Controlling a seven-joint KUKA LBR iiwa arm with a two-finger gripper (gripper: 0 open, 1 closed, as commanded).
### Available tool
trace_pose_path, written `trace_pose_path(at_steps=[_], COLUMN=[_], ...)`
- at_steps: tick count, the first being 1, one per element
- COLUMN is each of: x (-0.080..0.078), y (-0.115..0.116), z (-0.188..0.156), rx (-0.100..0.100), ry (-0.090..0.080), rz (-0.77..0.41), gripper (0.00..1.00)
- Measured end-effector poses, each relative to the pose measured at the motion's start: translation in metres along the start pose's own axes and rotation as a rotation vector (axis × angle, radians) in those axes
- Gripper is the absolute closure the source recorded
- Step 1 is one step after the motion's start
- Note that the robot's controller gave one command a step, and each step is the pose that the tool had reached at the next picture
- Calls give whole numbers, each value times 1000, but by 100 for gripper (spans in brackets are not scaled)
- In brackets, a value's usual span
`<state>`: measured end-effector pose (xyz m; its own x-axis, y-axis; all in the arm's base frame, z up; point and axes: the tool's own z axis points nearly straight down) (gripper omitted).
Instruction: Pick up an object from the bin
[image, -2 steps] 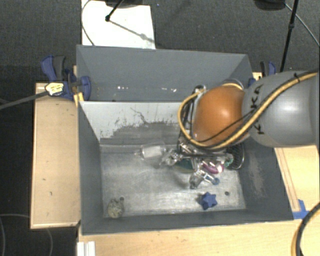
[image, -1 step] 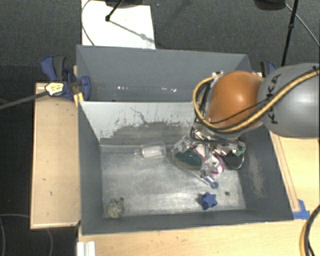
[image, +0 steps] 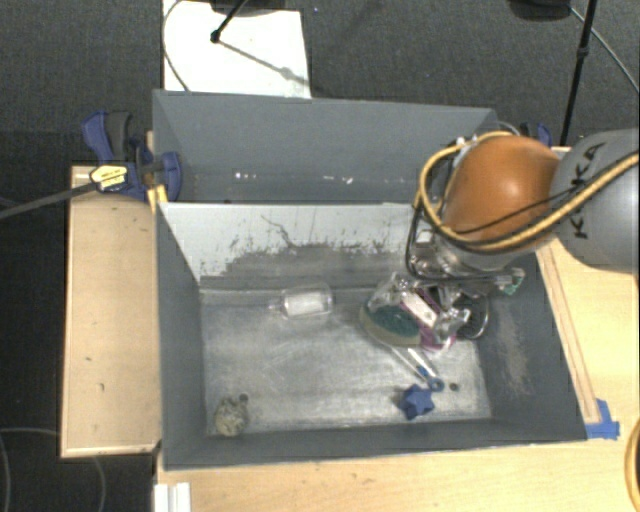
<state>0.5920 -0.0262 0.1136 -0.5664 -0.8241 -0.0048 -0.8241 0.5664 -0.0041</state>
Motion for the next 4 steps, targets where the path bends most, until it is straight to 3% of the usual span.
trace_pose_path(at_steps=[1,2,3,4], x=[-4,34,34,115], y=[1,-15,-13,-36], z=[31,22,22,-119], rx=[-2,-2,-8,4], ry=[-4,-6,-2,3], rz=[126,123,124,-204], gripper=[0,0,100,100])
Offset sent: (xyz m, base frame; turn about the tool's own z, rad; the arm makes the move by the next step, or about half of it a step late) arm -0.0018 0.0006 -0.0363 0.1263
